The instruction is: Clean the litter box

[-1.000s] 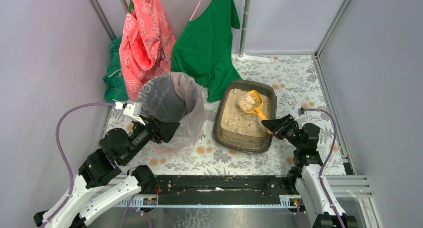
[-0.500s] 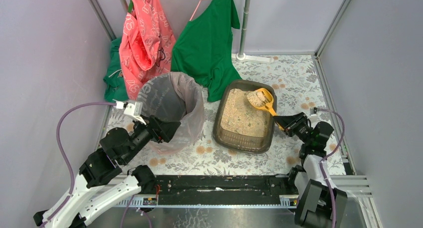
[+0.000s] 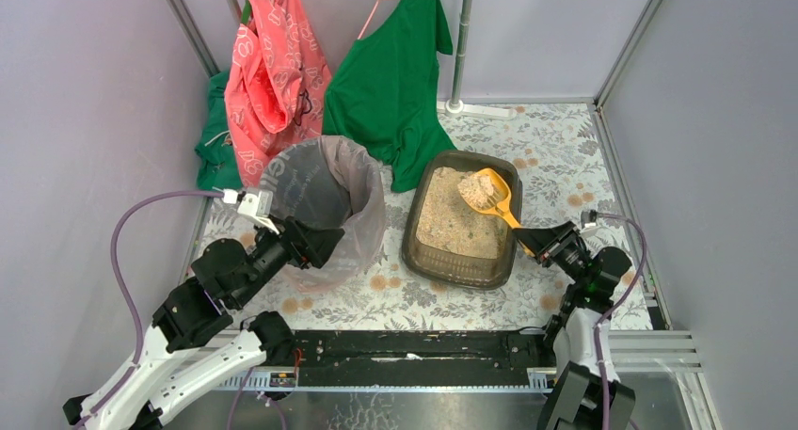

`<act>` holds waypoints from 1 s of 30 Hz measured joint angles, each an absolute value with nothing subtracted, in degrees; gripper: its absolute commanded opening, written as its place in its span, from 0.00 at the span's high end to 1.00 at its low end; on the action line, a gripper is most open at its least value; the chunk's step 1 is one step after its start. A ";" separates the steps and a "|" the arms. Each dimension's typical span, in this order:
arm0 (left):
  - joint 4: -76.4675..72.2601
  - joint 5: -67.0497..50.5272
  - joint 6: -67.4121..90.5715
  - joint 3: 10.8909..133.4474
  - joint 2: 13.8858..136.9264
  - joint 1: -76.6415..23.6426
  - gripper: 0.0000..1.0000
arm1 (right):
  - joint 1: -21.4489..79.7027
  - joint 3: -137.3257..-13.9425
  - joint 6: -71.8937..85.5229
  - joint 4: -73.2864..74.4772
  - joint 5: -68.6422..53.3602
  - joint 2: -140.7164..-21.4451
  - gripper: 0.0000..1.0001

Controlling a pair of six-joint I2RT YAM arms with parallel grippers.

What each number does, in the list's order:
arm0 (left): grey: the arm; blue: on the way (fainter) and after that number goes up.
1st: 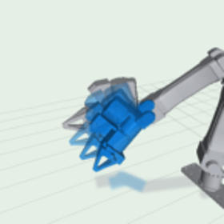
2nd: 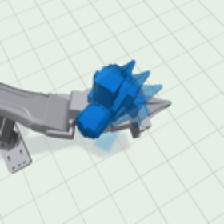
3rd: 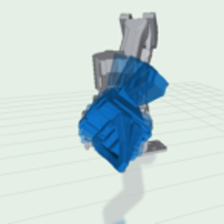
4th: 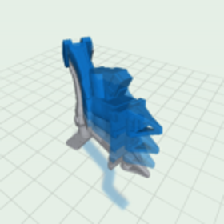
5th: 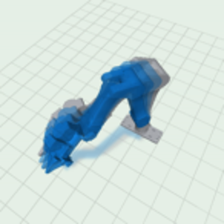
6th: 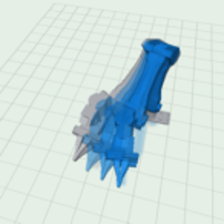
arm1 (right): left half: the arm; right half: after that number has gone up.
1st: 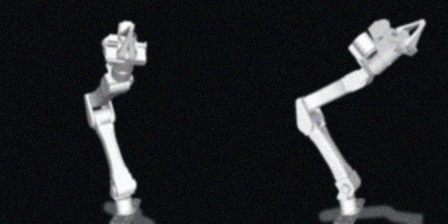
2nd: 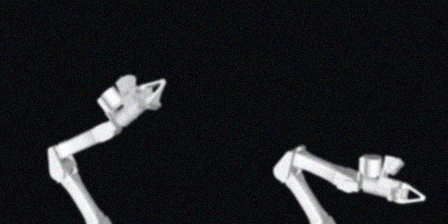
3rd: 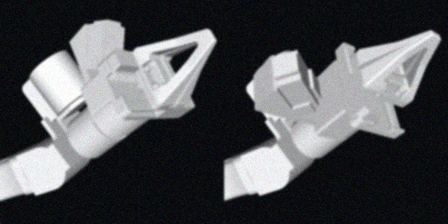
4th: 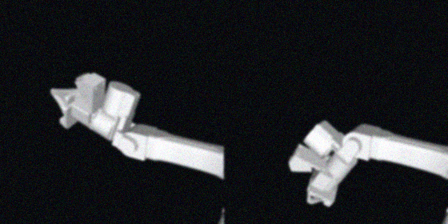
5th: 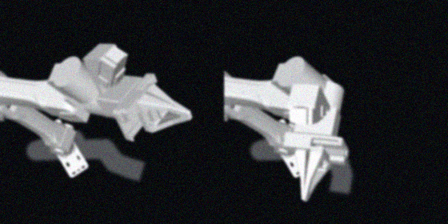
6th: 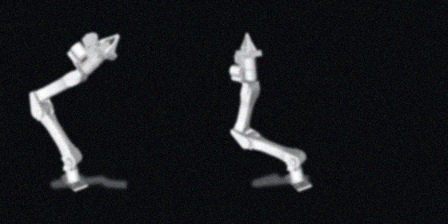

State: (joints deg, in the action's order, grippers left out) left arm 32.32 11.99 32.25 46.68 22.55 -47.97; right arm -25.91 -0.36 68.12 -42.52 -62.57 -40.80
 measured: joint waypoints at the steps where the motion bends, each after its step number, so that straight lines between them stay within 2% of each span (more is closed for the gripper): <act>1: 32.05 11.81 32.27 46.52 22.55 -47.97 0.24 | -25.91 -0.23 68.82 -41.76 -63.11 -39.66 1.00; 12: 30.46 10.31 32.32 45.93 23.00 -47.97 0.25 | -26.26 -0.23 72.38 -39.97 -64.16 -32.69 1.00; 23: 29.12 9.41 32.62 45.50 23.53 -47.97 0.25 | -27.57 -0.25 70.24 -36.16 -64.20 -33.30 1.00; 30: 28.73 9.15 32.73 45.50 23.97 -47.97 0.25 | -29.02 -0.25 68.36 -37.39 -64.12 -39.07 1.00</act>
